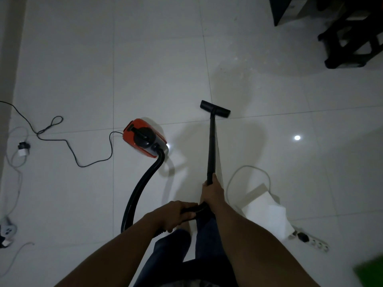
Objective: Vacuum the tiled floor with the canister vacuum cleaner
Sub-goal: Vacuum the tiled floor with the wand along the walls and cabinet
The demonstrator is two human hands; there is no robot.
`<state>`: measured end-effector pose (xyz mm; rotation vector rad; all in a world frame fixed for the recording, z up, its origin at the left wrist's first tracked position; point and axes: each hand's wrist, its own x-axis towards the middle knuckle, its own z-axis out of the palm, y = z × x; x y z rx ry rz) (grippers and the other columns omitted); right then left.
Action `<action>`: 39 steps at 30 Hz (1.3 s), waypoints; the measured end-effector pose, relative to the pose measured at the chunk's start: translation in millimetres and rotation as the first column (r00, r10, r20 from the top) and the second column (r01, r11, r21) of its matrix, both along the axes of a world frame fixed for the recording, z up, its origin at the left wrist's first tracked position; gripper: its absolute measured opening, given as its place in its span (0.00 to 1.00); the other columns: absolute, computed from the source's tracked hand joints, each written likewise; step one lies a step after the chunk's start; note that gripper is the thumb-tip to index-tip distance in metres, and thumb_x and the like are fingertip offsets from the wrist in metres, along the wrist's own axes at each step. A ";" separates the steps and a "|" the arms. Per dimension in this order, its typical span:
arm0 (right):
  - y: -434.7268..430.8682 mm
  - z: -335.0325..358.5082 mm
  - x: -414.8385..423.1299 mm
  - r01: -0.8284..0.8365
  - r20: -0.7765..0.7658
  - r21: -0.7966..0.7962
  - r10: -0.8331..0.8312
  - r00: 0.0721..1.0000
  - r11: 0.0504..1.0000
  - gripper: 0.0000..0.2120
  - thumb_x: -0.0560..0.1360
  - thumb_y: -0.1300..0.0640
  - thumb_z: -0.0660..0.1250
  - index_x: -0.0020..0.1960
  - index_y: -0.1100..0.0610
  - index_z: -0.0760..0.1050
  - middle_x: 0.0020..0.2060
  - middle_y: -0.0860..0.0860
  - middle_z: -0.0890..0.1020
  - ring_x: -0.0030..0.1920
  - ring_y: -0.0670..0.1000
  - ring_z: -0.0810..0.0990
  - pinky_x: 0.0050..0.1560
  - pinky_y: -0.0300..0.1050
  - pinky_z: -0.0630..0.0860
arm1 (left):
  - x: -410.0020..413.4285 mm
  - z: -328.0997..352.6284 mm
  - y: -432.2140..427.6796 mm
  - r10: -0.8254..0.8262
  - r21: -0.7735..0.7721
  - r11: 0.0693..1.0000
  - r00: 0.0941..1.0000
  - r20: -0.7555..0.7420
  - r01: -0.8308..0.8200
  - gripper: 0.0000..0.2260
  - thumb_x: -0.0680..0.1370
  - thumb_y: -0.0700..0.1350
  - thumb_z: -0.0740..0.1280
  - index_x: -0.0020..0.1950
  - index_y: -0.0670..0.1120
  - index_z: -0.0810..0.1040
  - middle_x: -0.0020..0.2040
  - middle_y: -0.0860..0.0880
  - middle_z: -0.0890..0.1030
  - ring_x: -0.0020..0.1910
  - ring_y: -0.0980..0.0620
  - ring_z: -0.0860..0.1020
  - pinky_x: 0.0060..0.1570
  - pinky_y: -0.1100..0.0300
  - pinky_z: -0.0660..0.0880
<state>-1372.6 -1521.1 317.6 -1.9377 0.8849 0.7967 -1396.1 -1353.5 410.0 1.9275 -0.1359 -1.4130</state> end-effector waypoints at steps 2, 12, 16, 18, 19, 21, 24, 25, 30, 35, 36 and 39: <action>-5.0 -2.3 17.2 0.002 -0.012 0.003 -0.002 1.000 1.000 0.31 0.82 0.53 0.59 0.81 0.47 0.50 0.67 0.57 0.73 0.61 0.57 0.76 0.62 0.49 0.75 | 14.3 -1.7 -6.5 -0.010 -0.005 1.000 1.000 0.014 0.010 0.23 0.84 0.53 0.60 0.79 0.54 0.63 0.61 0.49 0.79 0.44 0.57 0.76 0.28 0.75 0.69; -86.6 -65.8 156.6 -0.183 -0.086 -0.094 0.175 0.981 0.979 0.38 0.72 0.42 0.56 0.80 0.39 0.47 0.70 0.57 0.72 0.66 0.60 0.73 0.68 0.58 0.70 | 147.0 -17.9 -81.3 -0.001 -0.013 1.000 1.000 0.010 0.001 0.23 0.83 0.56 0.60 0.79 0.57 0.62 0.57 0.49 0.79 0.42 0.55 0.78 0.32 0.62 0.80; -124.0 -17.2 235.3 -0.157 -0.059 -0.025 0.156 0.986 0.987 0.33 0.81 0.53 0.59 0.81 0.44 0.47 0.66 0.57 0.75 0.58 0.57 0.78 0.59 0.51 0.77 | 213.3 -20.6 -127.8 0.063 0.002 0.998 0.998 -0.017 -0.063 0.23 0.83 0.56 0.60 0.78 0.57 0.63 0.44 0.48 0.78 0.29 0.61 0.76 0.29 0.58 0.78; -145.5 -12.0 272.6 -0.165 -0.053 -0.002 0.165 0.985 0.986 0.33 0.82 0.56 0.59 0.81 0.46 0.47 0.67 0.57 0.75 0.58 0.57 0.78 0.57 0.50 0.77 | 245.2 -15.2 -152.6 0.099 -0.017 0.995 0.995 -0.020 -0.099 0.23 0.84 0.55 0.59 0.79 0.57 0.62 0.40 0.50 0.76 0.23 0.63 0.74 0.28 0.62 0.75; -153.7 -10.7 290.6 -0.179 -0.056 -0.004 0.179 0.982 0.984 0.33 0.82 0.56 0.59 0.81 0.46 0.47 0.67 0.57 0.75 0.57 0.57 0.78 0.57 0.50 0.77 | 259.8 -13.6 -162.3 0.108 -0.030 0.994 0.994 -0.020 -0.108 0.22 0.84 0.55 0.59 0.78 0.57 0.62 0.39 0.51 0.75 0.22 0.63 0.74 0.28 0.63 0.75; -170.7 -9.4 330.4 -0.222 -0.058 -0.026 0.220 0.974 0.975 0.34 0.82 0.57 0.60 0.81 0.45 0.47 0.65 0.57 0.76 0.57 0.57 0.78 0.55 0.50 0.78 | 292.8 -14.8 -181.0 0.162 -0.042 0.986 0.986 -0.033 -0.163 0.22 0.84 0.55 0.59 0.78 0.58 0.62 0.39 0.54 0.75 0.22 0.63 0.74 0.28 0.63 0.75; -189.6 -5.9 378.4 -0.286 -0.050 -0.046 0.284 0.958 0.957 0.34 0.81 0.57 0.60 0.81 0.46 0.48 0.66 0.57 0.75 0.56 0.56 0.78 0.54 0.50 0.78 | 334.5 -16.4 -201.5 0.204 -0.049 0.977 0.978 -0.044 -0.206 0.21 0.83 0.57 0.60 0.76 0.60 0.64 0.44 0.51 0.80 0.27 0.62 0.77 0.32 0.62 0.78; -194.7 -7.1 394.6 -0.301 -0.051 -0.050 0.299 0.953 0.952 0.34 0.81 0.57 0.61 0.81 0.46 0.48 0.65 0.57 0.75 0.55 0.56 0.78 0.54 0.50 0.78 | 349.0 -18.6 -207.2 0.206 -0.043 0.977 0.978 -0.041 -0.208 0.21 0.83 0.57 0.60 0.77 0.59 0.64 0.47 0.52 0.81 0.31 0.62 0.77 0.36 0.63 0.78; -201.7 -8.0 464.2 -0.331 -0.057 -0.052 0.328 0.943 0.942 0.34 0.81 0.57 0.60 0.81 0.44 0.48 0.63 0.57 0.77 0.46 0.53 0.76 0.49 0.50 0.80 | 414.5 -26.9 -213.0 0.200 -0.014 0.979 0.978 -0.055 -0.201 0.24 0.82 0.61 0.58 0.77 0.59 0.64 0.61 0.39 0.80 0.54 0.37 0.81 0.56 0.50 0.79; -200.7 -10.6 539.5 -0.358 -0.040 -0.051 0.357 0.933 0.932 0.34 0.81 0.57 0.60 0.81 0.44 0.48 0.66 0.57 0.76 0.48 0.52 0.75 0.49 0.48 0.77 | 489.7 -25.6 -214.3 0.229 -0.030 0.972 0.968 -0.108 -0.233 0.21 0.83 0.58 0.59 0.74 0.52 0.70 0.41 0.46 0.82 0.25 0.55 0.77 0.37 0.59 0.79; -199.7 -9.8 559.3 -0.358 -0.043 -0.057 0.356 0.934 0.932 0.34 0.81 0.57 0.60 0.81 0.44 0.48 0.66 0.57 0.76 0.49 0.54 0.77 0.49 0.48 0.78 | 508.8 -27.9 -213.3 0.230 -0.032 0.972 0.967 -0.111 -0.234 0.22 0.83 0.58 0.59 0.74 0.51 0.70 0.41 0.45 0.81 0.25 0.54 0.76 0.37 0.56 0.80; -198.6 -7.0 608.6 -0.380 -0.060 -0.045 0.378 0.924 0.924 0.34 0.81 0.57 0.61 0.81 0.44 0.48 0.66 0.58 0.76 0.52 0.55 0.77 0.50 0.47 0.76 | 553.8 -28.4 -212.0 0.223 -0.052 0.972 0.970 -0.092 -0.228 0.24 0.83 0.57 0.58 0.78 0.50 0.65 0.58 0.36 0.80 0.45 0.42 0.83 0.48 0.54 0.80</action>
